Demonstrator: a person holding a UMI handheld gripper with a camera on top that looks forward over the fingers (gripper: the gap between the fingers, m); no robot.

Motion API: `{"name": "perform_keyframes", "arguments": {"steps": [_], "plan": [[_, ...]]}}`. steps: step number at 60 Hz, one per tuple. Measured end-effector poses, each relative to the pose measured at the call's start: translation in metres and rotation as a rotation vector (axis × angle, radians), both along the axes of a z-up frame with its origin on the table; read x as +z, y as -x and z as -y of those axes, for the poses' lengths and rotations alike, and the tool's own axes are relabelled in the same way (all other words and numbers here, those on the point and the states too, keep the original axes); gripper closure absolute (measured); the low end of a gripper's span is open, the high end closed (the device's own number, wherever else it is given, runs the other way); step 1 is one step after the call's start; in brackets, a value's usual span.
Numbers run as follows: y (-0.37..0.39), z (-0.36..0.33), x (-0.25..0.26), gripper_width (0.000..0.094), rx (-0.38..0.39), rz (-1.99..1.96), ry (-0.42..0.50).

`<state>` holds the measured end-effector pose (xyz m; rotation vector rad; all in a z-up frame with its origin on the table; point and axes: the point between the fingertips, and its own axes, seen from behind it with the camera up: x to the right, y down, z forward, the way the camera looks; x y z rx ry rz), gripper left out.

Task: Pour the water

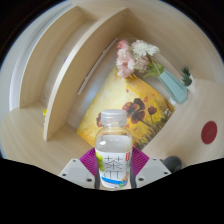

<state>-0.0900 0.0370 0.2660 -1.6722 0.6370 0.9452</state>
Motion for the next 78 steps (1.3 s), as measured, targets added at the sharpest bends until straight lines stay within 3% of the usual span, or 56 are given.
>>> {"name": "perform_keyframes", "arguments": {"steps": [5,14,24,30,46,57,64,73,78], "plan": [[-0.035,0.001,0.016,0.0522,0.006,0.301,-0.06],[-0.106,0.005,0.021,0.0522,-0.054,0.653,-0.132],[-0.194,0.012,-0.03,0.0512,-0.174,0.911,-0.03],[-0.215,0.012,-0.073,0.051,-0.187,0.931,0.023],[-0.223,-0.005,-0.161,0.0511,-0.119,0.971,0.102],[-0.225,-0.008,-0.192,0.0493,-0.096,1.005,0.099],[-0.225,-0.007,-0.187,0.0476,-0.133,0.978,0.035],[-0.226,0.0,-0.189,0.0397,-0.143,0.986,0.03],[-0.228,0.006,-0.208,0.0293,-0.112,0.987,0.122]]}}
